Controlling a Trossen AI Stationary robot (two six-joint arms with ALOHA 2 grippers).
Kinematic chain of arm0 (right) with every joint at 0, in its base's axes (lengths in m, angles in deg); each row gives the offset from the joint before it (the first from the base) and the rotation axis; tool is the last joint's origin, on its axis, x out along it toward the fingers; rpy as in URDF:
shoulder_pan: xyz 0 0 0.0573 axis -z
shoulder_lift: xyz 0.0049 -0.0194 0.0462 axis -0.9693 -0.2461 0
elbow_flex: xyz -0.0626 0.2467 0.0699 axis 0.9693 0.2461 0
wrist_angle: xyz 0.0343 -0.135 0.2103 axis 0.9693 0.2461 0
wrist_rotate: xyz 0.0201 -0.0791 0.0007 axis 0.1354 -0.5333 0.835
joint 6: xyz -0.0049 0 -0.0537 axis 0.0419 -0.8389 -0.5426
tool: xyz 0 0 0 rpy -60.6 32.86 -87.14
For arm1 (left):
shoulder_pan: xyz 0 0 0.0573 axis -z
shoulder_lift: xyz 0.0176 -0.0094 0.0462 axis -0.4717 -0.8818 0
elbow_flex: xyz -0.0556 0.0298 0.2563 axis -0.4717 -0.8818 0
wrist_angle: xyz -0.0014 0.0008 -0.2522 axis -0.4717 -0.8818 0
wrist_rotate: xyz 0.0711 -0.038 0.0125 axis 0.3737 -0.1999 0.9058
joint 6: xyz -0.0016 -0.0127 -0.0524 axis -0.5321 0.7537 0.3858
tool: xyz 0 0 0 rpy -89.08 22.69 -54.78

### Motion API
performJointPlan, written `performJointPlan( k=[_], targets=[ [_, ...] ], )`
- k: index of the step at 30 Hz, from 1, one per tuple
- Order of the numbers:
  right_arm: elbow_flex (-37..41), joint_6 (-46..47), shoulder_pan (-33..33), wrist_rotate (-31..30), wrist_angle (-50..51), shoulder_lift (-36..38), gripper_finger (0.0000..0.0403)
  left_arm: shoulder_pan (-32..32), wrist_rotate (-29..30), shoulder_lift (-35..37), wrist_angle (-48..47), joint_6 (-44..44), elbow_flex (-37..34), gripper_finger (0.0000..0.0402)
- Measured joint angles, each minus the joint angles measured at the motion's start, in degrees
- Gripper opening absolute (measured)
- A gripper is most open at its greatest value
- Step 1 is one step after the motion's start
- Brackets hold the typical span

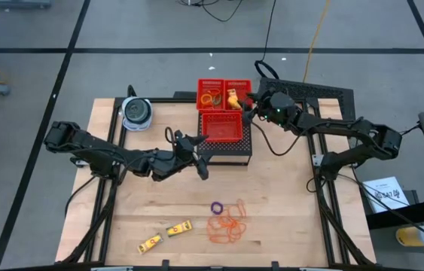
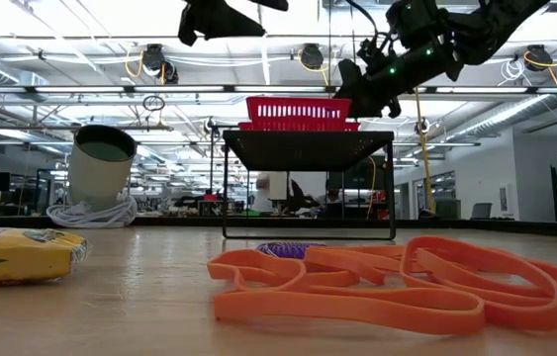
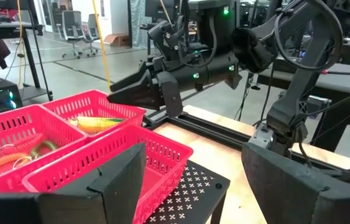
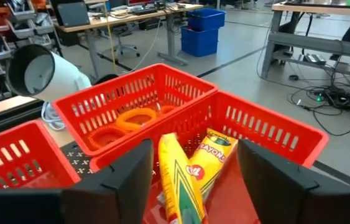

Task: Pick & Place Office Desk Supplies
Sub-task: Put the yellow pack of crayon in the top right red bin on the shelf

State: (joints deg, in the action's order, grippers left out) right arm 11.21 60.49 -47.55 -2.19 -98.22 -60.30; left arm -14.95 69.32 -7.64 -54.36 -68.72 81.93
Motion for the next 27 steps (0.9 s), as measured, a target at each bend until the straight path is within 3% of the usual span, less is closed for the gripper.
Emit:
performJointPlan(
  k=[4, 12, 20, 23, 27],
  targets=[
    [0.00, -0.12, -0.13, 3.39, 0.00, 0.45, 0.0237, 0.00, 0.02, 0.00, -1.03, -0.10, 0.00, 0.0274],
    [0.00, 0.70, -0.89, 22.99, 0.03, 3.72, 0.0223, 0.56, 0.15, 0.40, -5.63, -2.12, 0.00, 0.0274],
    [0.00, 0.73, -6.91, 39.88, 0.42, 10.52, 0.0211, 3.35, 0.05, 0.39, -12.22, -3.00, 0.00, 0.0274],
    [0.00, 0.75, -10.53, 43.52, 0.68, 12.51, 0.0210, 4.55, -1.21, 0.39, -14.81, -2.18, 0.00, 0.0274],
    [0.00, 0.73, -15.55, 43.77, 1.03, 13.58, 0.0210, 5.29, -7.09, 0.39, -18.18, 1.75, 0.00, 0.0274]
  ],
)
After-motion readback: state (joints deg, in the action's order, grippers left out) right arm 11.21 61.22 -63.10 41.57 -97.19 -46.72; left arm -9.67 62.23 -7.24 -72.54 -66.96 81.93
